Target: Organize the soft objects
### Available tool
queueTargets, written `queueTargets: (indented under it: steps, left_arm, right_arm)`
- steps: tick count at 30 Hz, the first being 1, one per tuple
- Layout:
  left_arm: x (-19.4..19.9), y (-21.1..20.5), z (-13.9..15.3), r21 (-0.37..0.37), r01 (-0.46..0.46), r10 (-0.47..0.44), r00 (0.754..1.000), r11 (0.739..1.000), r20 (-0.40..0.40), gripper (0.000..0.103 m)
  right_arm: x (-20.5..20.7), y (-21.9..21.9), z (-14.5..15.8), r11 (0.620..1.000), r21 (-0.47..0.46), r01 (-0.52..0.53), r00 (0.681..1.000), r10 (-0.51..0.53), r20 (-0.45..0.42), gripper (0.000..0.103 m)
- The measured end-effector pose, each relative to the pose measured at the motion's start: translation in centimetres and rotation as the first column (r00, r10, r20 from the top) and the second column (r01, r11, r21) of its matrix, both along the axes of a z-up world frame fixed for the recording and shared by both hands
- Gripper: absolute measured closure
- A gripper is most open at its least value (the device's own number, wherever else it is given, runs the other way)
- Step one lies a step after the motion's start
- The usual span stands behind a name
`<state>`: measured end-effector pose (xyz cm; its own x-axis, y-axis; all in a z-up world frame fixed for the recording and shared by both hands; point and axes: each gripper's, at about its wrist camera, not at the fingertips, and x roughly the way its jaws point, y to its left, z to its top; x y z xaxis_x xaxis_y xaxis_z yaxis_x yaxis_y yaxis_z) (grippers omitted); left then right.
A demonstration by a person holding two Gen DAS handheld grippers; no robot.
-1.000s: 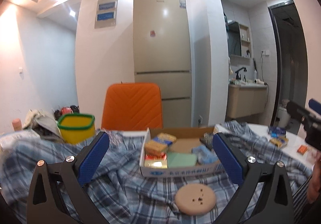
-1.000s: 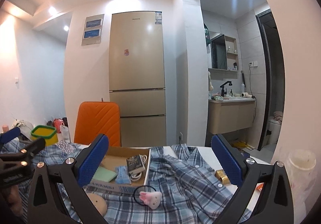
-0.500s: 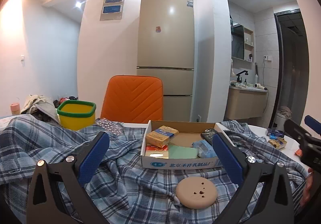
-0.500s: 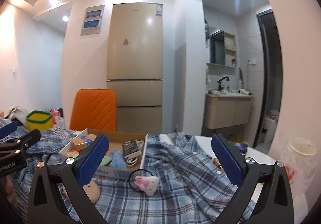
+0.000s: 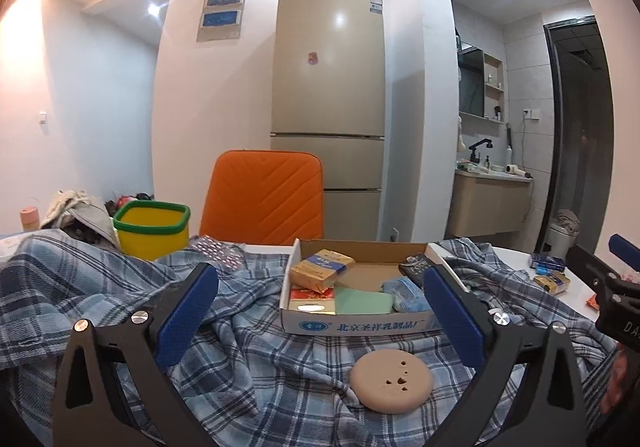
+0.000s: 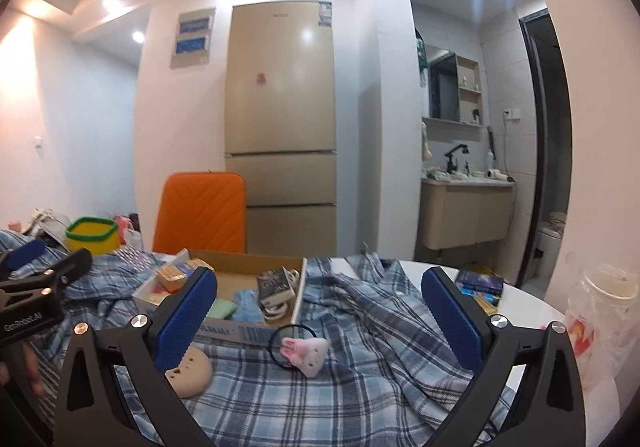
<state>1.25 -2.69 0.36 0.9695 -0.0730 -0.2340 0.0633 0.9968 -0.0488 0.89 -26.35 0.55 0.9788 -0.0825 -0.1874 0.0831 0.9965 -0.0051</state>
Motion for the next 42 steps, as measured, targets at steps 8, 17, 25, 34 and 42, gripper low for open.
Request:
queueTargets:
  steps: [8, 17, 25, 34, 42]
  left_arm:
    - [0.1, 0.4, -0.2, -0.034, 0.033, -0.033, 0.999, 0.999, -0.011, 0.001]
    - [-0.4, -0.7, 0.7, 0.038, 0.002, -0.003, 1.000, 0.999, 0.017, 0.001]
    - [0.0, -1.4, 2.6, 0.055, 0.037, -0.036, 0.999, 0.998, -0.020, 0.001]
    - [1.8, -1.7, 3.4, 0.074, 0.040, -0.032, 0.994, 0.996, -0.100, 0.001]
    - [3.8, -1.4, 1.3, 0.093, 0.050, -0.028, 0.974, 0.994, -0.224, 0.001]
  right_arm:
    - [-0.2, -0.2, -0.1, 1.000, 0.003, -0.002, 1.000, 0.002, 0.013, 0.000]
    - [-0.3, 0.2, 0.2, 1.000, -0.013, -0.010, 1.000, 0.010, 0.007, 0.000]
    - [0.9, -0.1, 2.2, 0.999, -0.004, -0.036, 0.999, 0.036, -0.033, 0.000]
    - [2.1, -0.4, 5.0, 0.999, -0.023, -0.042, 0.999, 0.042, -0.024, 0.000]
    - [4.6, -1.1, 4.0, 0.998, 0.035, -0.060, 0.991, 0.064, -0.114, 0.000]
